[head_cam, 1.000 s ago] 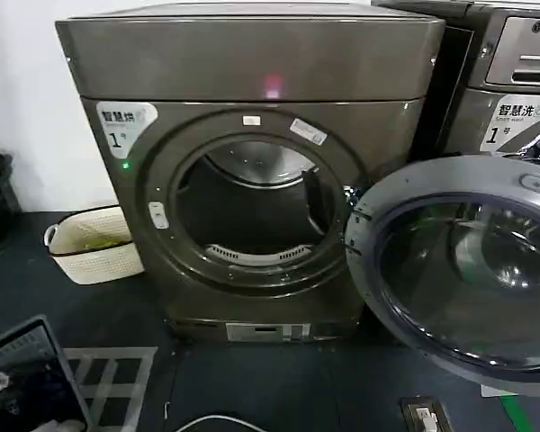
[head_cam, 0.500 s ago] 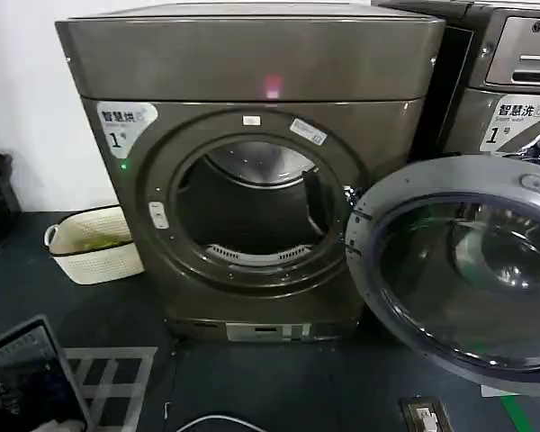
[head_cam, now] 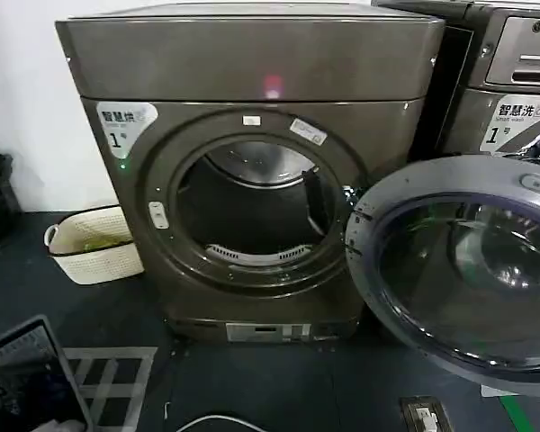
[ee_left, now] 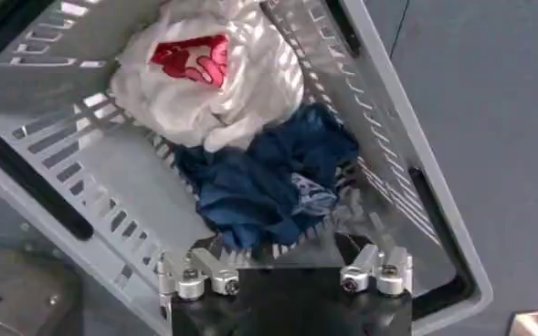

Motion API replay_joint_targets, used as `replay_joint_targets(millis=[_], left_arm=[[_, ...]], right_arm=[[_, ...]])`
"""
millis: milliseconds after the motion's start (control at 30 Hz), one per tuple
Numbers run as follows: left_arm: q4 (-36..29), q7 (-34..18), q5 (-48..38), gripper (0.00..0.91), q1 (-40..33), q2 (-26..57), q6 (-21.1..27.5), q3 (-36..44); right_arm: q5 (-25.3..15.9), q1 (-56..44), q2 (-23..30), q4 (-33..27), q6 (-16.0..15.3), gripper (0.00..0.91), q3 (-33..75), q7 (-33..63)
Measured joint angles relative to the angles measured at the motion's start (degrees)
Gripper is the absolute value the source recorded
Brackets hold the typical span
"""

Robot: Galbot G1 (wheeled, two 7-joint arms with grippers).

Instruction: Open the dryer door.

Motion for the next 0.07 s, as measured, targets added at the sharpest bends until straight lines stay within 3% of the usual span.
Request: replay_joint_targets(millis=[67], left_arm=[[0.2,0.0,0.0,0.907,0.0,-0.1,0.0,0.0]], right_arm=[[0.0,0.0,0.0,0.0,0.0,0.907,0.0,0.0]])
